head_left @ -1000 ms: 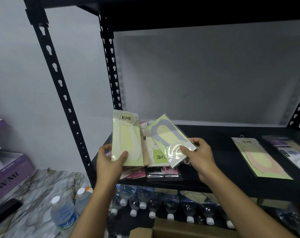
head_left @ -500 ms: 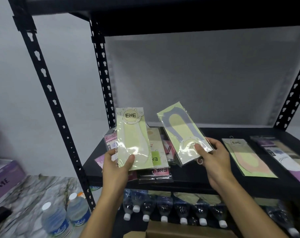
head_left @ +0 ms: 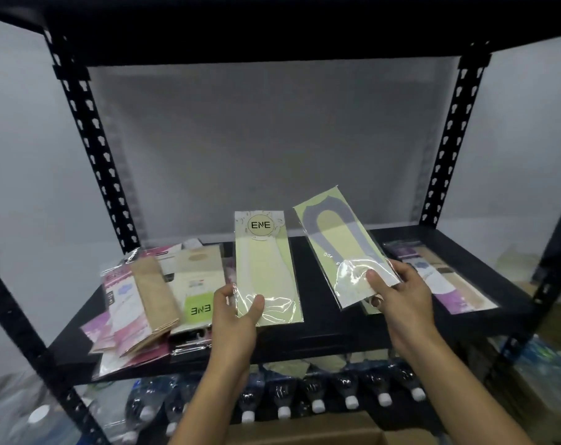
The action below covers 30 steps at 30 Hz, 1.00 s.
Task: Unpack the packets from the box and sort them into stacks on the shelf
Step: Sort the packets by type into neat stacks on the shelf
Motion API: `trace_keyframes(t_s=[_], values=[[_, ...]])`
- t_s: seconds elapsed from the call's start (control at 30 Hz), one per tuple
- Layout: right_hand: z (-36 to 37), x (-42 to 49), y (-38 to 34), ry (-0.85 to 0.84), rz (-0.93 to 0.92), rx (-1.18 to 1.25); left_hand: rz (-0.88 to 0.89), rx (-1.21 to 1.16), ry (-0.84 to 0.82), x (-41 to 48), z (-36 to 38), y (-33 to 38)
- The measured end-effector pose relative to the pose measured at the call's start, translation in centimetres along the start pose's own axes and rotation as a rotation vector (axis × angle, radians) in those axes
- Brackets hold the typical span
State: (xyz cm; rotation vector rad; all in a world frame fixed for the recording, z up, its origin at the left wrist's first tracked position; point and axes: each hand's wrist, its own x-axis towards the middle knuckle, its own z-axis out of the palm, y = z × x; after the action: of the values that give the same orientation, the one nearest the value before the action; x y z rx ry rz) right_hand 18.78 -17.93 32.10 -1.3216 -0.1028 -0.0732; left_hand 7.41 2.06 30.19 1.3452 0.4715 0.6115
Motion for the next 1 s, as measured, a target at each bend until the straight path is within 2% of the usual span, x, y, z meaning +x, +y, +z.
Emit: trace_keyframes(t_s=[0.2, 0.47, 0.67, 0.8, 0.93, 1.0], values=[[-6.0, 1.6, -0.9, 0.091, -0.001, 0.001, -0.09, -0.015, -0.11, -0.8, 7.6, -1.4], [-11.4, 3.6, -0.7, 0.171, 0.001, -0.048, -0.184, 0.087, -0.188, -0.8, 14.8, -3.5], [-13.4, 4.2, -1.3, 0.186, -0.022, -0.053, -0.159, 0.236, -0.192, 1.3, 18.9, -4.5], [-14.4, 4.4, -1.7, 0.186, -0.035, -0.062, -0.043, 0.472, -0.167, 2.1, 20.1, -4.2], [-14.9, 4.5, -1.8, 0.181, -0.032, -0.057, 0.175, 1.06, -0.135, 2.0, 20.2, -4.0], [-14.9, 4.5, -1.7, 0.179, -0.026, -0.06, 0.226, 1.253, -0.127, 2.0, 20.0, -4.8]])
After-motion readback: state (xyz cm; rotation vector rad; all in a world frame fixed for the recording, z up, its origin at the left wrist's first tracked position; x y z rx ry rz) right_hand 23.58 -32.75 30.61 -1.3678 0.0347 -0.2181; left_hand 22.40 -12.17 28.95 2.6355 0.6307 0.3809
